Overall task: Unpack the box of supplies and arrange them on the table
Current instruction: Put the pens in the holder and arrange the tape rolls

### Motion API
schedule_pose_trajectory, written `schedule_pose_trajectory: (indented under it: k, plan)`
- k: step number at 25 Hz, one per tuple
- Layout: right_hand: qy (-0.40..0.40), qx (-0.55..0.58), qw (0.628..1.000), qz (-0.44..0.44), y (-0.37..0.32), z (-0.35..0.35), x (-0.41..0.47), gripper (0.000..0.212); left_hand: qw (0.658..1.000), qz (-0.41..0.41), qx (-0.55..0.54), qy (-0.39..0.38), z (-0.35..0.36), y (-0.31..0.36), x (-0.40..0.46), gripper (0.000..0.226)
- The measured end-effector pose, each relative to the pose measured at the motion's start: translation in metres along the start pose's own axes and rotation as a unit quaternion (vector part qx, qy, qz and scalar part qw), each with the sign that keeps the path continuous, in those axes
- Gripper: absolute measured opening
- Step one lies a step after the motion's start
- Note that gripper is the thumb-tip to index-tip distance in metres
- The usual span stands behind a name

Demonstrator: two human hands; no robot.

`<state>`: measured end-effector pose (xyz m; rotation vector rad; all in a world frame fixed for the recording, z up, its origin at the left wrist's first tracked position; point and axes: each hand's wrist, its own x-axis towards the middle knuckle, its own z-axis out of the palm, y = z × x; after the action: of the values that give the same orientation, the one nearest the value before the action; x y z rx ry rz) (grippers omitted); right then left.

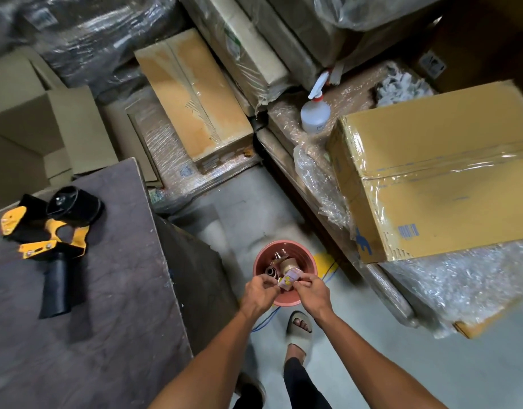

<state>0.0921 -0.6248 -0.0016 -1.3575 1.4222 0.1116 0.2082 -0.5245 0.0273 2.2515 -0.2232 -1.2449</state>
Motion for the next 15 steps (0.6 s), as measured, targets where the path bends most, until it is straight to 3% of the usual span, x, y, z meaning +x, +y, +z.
schedule_pose_trajectory:
  k: [5, 8, 15]
  plan:
    - [0.008, 0.016, 0.999, -0.031, -0.011, -0.010, -0.026, 0.020, 0.999, 0.011, -0.032, 0.008, -0.005, 0.014, -0.026, 0.026]
    - [0.011, 0.033, 0.998, -0.047, -0.017, -0.020, -0.046, 0.016, 0.999, 0.032, -0.027, 0.020, -0.010, 0.017, -0.044, 0.015]
    - [0.025, 0.048, 0.995, -0.087, -0.017, -0.037, -0.107, 0.020, 0.995, 0.098, -0.032, 0.007, -0.022, 0.013, -0.103, 0.011]
